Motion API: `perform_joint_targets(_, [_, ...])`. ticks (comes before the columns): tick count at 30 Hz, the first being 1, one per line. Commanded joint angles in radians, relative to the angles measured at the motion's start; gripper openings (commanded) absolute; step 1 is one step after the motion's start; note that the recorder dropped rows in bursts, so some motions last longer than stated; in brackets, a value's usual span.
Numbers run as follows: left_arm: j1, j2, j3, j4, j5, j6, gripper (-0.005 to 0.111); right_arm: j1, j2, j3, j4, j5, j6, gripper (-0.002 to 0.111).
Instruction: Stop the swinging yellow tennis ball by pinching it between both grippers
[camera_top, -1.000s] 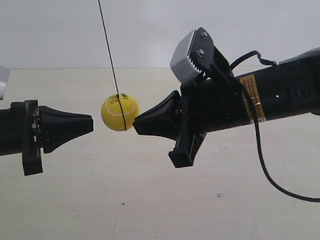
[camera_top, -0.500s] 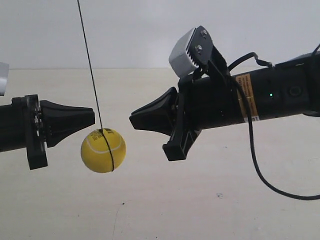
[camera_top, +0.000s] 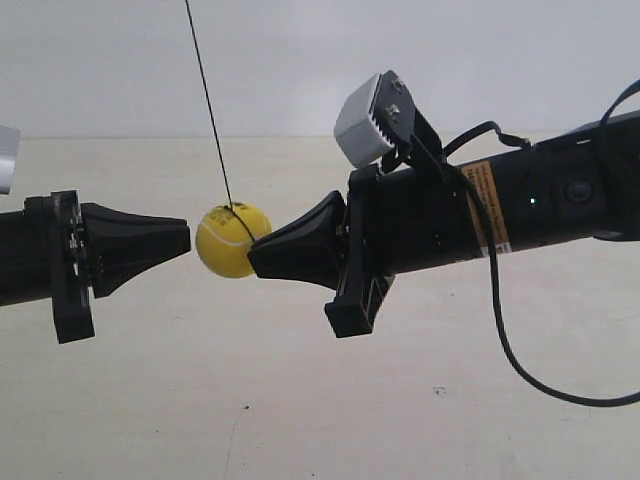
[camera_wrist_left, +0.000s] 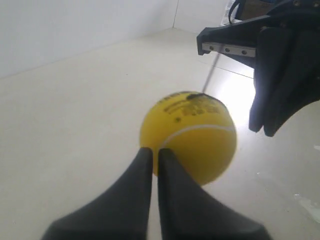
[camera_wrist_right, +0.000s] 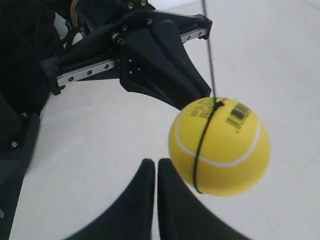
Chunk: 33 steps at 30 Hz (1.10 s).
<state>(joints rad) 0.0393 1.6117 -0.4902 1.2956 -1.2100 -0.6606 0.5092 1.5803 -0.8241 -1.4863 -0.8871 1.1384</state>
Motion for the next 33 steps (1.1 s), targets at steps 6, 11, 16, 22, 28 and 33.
perform_joint_targets(6, [-0.006,0.000,-0.003,0.025,-0.011,0.000,0.005,-0.001,-0.013,-0.005,0.011,0.021,0.004,0.000])
perform_joint_targets(11, [-0.006,0.000,-0.003,0.025,-0.011,0.000,0.005,-0.001,-0.013,-0.005,0.015,0.065,0.004,0.000])
perform_joint_targets(16, [-0.012,0.000,-0.003,0.025,-0.011,-0.006,0.005,-0.001,-0.013,-0.005,0.015,0.061,0.004,0.000])
perform_joint_targets(22, [-0.084,0.000,-0.003,0.025,-0.011,0.008,0.005,-0.001,-0.013,-0.005,0.015,0.023,0.012,0.000])
perform_joint_targets(28, [-0.091,0.000,-0.003,0.016,-0.011,0.025,0.005,-0.001,-0.013,-0.005,0.007,0.021,0.012,0.000])
perform_joint_targets(33, [-0.091,0.000,-0.003,-0.006,-0.011,0.025,0.005,-0.001,-0.013,-0.005,-0.020,0.021,0.015,0.000])
